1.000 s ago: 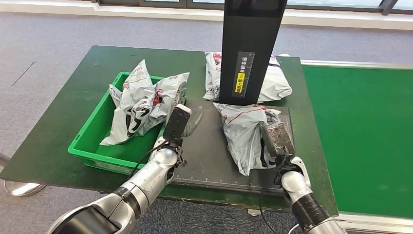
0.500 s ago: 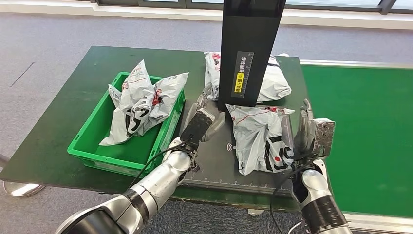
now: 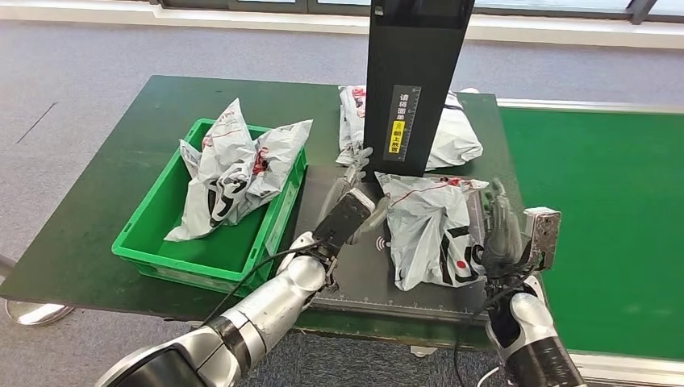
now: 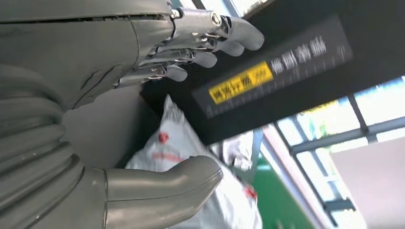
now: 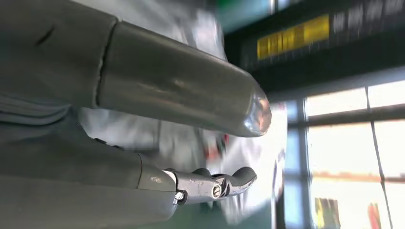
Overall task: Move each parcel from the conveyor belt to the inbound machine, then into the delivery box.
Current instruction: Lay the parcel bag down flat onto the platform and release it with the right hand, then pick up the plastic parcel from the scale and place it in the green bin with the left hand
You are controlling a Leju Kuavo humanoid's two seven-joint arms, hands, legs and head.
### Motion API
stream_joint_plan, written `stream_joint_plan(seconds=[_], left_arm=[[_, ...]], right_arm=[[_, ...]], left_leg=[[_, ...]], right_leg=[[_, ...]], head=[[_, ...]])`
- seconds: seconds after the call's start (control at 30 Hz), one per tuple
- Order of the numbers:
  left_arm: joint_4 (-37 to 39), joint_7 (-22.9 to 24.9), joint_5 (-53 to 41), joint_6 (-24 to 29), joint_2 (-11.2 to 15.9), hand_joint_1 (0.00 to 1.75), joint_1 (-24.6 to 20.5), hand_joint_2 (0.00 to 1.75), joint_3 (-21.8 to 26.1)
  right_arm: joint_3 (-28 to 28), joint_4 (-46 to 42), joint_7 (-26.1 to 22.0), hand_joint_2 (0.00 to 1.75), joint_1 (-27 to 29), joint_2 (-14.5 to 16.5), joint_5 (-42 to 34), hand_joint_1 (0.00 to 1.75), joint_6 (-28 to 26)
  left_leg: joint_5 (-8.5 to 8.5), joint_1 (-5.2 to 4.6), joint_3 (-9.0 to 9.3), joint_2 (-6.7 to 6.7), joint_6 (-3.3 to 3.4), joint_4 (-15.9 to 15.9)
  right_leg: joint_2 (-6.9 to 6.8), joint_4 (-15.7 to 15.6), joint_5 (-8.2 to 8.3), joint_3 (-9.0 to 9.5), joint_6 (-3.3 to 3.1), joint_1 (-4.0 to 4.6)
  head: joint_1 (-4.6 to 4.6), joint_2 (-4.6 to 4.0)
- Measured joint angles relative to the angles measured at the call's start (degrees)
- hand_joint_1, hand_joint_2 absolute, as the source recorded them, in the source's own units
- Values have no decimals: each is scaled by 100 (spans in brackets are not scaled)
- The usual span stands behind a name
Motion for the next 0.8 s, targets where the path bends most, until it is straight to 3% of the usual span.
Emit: stream_joint_plan(seconds=[0.07, 0.1, 0.27, 0.43, 0.57, 0.8], left_arm=[[-16, 181, 78, -74, -8, 0, 4, 175, -272], [-22, 342, 115, -133, -12, 0, 4, 175, -433], [-120, 1626, 210, -88, -21, 0, 13, 175, -1690], [-25, 2235, -334, 225, -19, 0, 123, 175, -3038], [196, 2686, -1022, 250, -9, 0, 188, 175, -3648], [461, 3388, -2062, -583, -10, 0, 186, 175, -4254]], right_arm=[[1, 19, -84, 0, 24, -80, -160, 0, 316], [-3, 27, -212, 0, 46, -113, -141, 0, 226], [-153, -210, -647, 0, 211, -165, 2, 0, -1272], [-203, -631, -932, 0, 439, -203, 202, 0, -1783], [-203, -762, -1062, 0, 463, -199, 302, 0, -1847], [-203, -768, -1230, 0, 125, -85, 581, 0, -1830]], left_leg=[[-1, -2, 0, -2, 2, 0], [-1, -2, 0, -5, 3, 0], [-3, -5, 0, -9, 4, 0], [-12, -6, 3, -2, 8, 0], [-13, -5, 1, -2, 8, -1], [-9, -5, 10, -7, 12, -1]], right_leg=[[-3, -2, -2, 1, 3, -2], [-7, -2, -3, 2, 5, -2], [-9, -2, -6, 5, 9, -6], [0, -3, -11, 4, 14, -7], [-1, -2, -12, 5, 13, -6], [-10, -1, -12, 19, 14, -6]], head=[[0, 0], [0, 1], [1, 1], [0, 0], [1, 1], [0, 1]])
